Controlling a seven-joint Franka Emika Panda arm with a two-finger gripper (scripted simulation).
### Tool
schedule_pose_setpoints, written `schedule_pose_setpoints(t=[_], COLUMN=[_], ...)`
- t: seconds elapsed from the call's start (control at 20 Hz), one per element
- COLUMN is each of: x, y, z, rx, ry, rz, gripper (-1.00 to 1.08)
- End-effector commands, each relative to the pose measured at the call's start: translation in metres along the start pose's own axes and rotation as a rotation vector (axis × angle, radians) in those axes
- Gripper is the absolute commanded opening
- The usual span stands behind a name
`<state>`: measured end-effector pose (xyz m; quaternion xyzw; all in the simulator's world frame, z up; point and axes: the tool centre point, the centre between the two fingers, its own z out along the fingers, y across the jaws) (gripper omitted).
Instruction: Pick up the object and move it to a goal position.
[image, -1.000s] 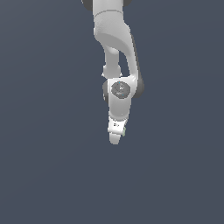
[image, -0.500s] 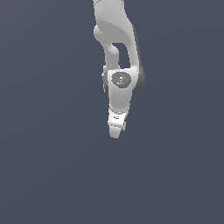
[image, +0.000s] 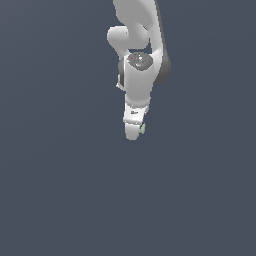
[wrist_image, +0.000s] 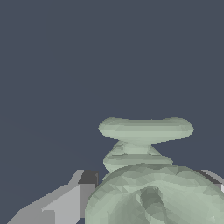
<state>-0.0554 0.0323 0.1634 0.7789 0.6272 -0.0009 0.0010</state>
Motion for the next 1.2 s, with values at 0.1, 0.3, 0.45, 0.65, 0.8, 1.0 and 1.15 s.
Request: schedule_pose_setpoints(t=[0.1,0.3,0.45,0.65,0.8,1.0,1.15], x=[-0.003,-0.005,-0.007,-0.008,-0.009,-0.010,-0.010], y=[-0.019,-0.034,-0.043,-0.052,-0.057,-0.061,-0.061], z=[-0.037,-0.067,-0.087,-0.108,-0.120,-0.129,-0.131], rx=[0.000,0.000,0.000,0.001,0.001,0.001,0.000], ry=[0.000,0.002,0.002,0.004,0.004,0.004,0.003], rz=[0.000,0.000,-0.001,0.000,0.000,0.000,0.000], gripper=[-1.00,-1.00,-1.00,-1.00,-1.00,-1.00,-1.00])
